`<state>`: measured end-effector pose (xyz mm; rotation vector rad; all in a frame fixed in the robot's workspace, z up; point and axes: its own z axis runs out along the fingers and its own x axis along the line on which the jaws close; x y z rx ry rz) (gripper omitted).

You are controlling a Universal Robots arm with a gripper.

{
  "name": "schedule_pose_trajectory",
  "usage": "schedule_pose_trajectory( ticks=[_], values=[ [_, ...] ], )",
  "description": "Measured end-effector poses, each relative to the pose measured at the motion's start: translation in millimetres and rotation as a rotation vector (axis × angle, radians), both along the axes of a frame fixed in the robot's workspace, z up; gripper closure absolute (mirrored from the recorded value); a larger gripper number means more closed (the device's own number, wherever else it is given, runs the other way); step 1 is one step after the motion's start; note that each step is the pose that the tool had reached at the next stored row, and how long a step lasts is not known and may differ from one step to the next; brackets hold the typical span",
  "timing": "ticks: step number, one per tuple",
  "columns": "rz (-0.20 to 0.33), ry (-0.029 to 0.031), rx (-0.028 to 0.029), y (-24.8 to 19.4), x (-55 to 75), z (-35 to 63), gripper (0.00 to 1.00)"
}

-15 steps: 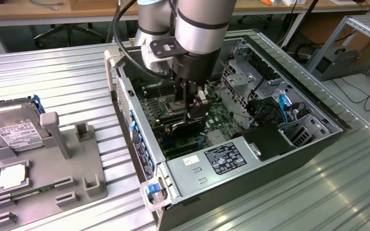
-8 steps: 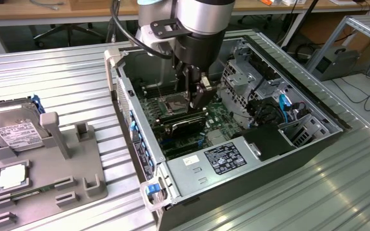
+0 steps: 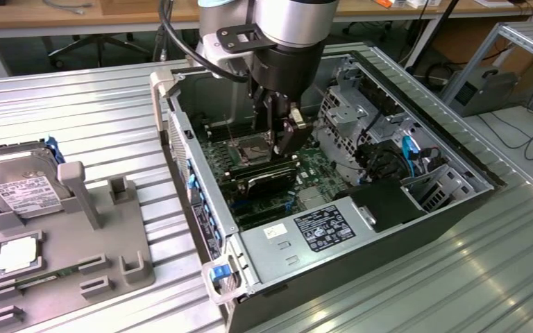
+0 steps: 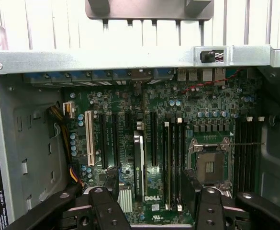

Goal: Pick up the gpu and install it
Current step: 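Press down on the gpu until it lock into place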

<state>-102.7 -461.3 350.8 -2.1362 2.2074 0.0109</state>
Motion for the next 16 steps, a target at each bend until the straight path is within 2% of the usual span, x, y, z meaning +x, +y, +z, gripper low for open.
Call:
schedule_pose_trajectory(
  ticks=[8,9,10,12,13,14,15,16],
  values=[
    [0.0,0.0,0.0,0.0,0.0,0.0,0.37],
    [0.0,0.0001,0.0,0.0,0.0,0.0,0.44],
    [0.0,0.0,0.0,0.0,0.0,0.0,0.56],
    [0.0,0.0,0.0,0.0,0.0,0.0,0.68],
    [0.0,0.0,0.0,0.0,0.0,0.0,0.68],
    [0.0,0.0,0.0,0.0,0.0,0.0,0.8],
    [0.0,0.0,-0.0001,0.0,0.0,0.0,0.87],
    [0.0,0.0,0.0,0.0,0.0,0.0,0.87]
  ],
)
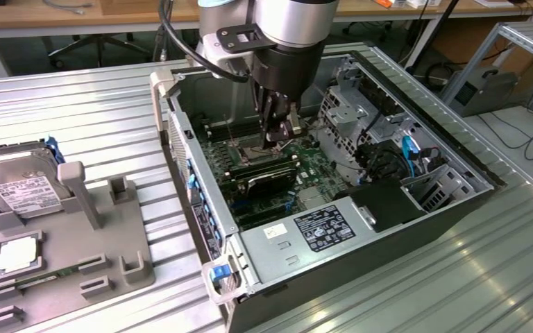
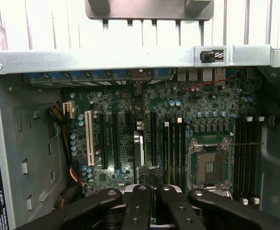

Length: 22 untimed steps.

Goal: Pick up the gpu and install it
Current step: 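Press down on the gpu until it lock into place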

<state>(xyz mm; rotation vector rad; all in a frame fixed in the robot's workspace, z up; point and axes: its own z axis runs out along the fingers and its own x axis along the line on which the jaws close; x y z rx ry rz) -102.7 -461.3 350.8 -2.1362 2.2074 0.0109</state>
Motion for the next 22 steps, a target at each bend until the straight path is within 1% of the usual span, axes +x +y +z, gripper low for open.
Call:
schedule_pose_trajectory(
  ticks=[1,2,8,10,12,14,21,22],
  values=[
    [0.0,0.0,0.0,0.0,0.0,0.0,0.87],
    [0.0,-0.0001,0.0,0.0,0.0,0.0,0.89],
    [0.0,0.0,0.0,0.0,0.0,0.0,0.89],
    [0.0,0.0,-0.0017,0.3,0.0,-0.4,0.89],
    [0.0,-0.0001,-0.0018,2.0,0.0,-5.4,0.89],
    [-0.001,0.0,-0.0019,2.6,0.0,-9.6,0.89],
    [-0.006,0.0,-0.0019,4.0,0.0,-25.0,0.89],
    [-0.008,0.0,-0.0018,4.3,0.0,-29.0,0.89]
  ],
)
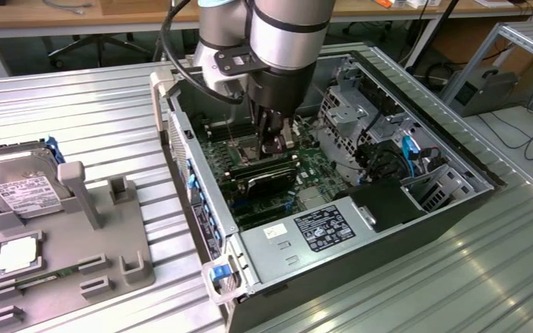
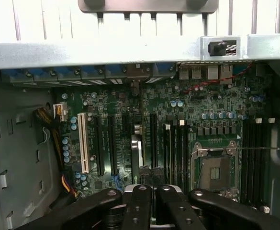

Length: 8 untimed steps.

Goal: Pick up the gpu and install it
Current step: 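Press down on the gpu until it lock into place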

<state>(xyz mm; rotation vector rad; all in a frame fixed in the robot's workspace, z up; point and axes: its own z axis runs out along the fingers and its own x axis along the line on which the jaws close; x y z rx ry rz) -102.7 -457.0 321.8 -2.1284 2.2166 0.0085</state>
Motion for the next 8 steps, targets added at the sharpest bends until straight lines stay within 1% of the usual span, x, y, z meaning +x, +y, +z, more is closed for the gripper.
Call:
schedule_pose_trajectory(
  ticks=[8],
  values=[
    [-0.006,0.0,-0.0001,1.6,0.0,-16.8,0.89]
  ],
)
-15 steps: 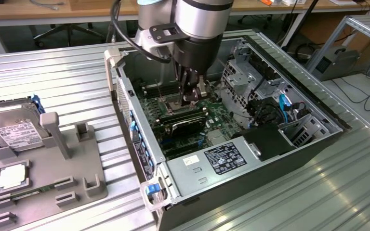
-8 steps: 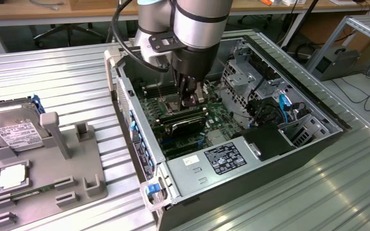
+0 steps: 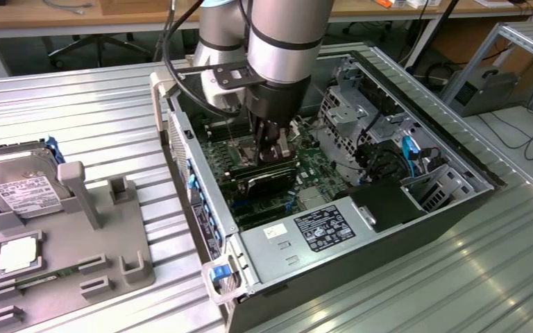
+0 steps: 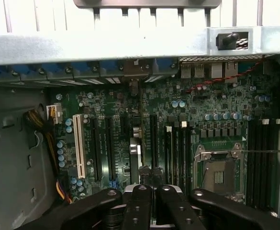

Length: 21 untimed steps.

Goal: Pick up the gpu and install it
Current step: 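Press down on the gpu until it lock into place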

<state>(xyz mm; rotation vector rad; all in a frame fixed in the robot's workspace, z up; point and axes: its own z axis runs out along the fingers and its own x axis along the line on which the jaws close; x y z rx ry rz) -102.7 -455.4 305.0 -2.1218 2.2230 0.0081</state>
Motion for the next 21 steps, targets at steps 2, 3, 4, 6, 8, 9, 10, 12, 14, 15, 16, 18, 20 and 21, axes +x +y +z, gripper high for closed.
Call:
schedule_pose_trajectory(
  ticks=[2,3,4,6,8,9,10,12,14,15,16,18,20,21],
  values=[
    [-0.001,0.0,0.0001,0.2,0.0,-4.2,0.89],
    [-0.002,0.0,0.0,0.4,0.0,-7.1,0.89],
    [-0.003,0.0,0.0,0.5,0.0,-10.7,0.89],
    [-0.004,0.0,0.0,0.6,0.0,-14.2,0.89],
    [-0.004,0.0001,-0.0001,0.6,0.0,-14.9,0.89],
    [-0.004,0.0,-0.0001,0.6,0.0,-14.9,0.89],
    [-0.004,0.0,0.0,0.8,0.0,-14.9,0.89],
    [-0.004,0.0,0.0,2.4,0.0,-15.0,0.89],
    [-0.004,-0.0001,0.0001,3.1,0.0,-15.7,0.89],
    [-0.004,-0.0001,0.0002,3.1,0.1,-16.7,0.89],
    [-0.004,0.0,0.0,3.1,0.0,-17.9,0.89],
    [-0.004,0.0,0.0001,3.1,0.0,-21.0,0.89],
    [-0.004,0.0001,-0.0003,3.1,0.0,-22.7,0.89],
    [-0.004,0.0,0.0,2.8,-0.1,-23.0,0.89]
  ],
)
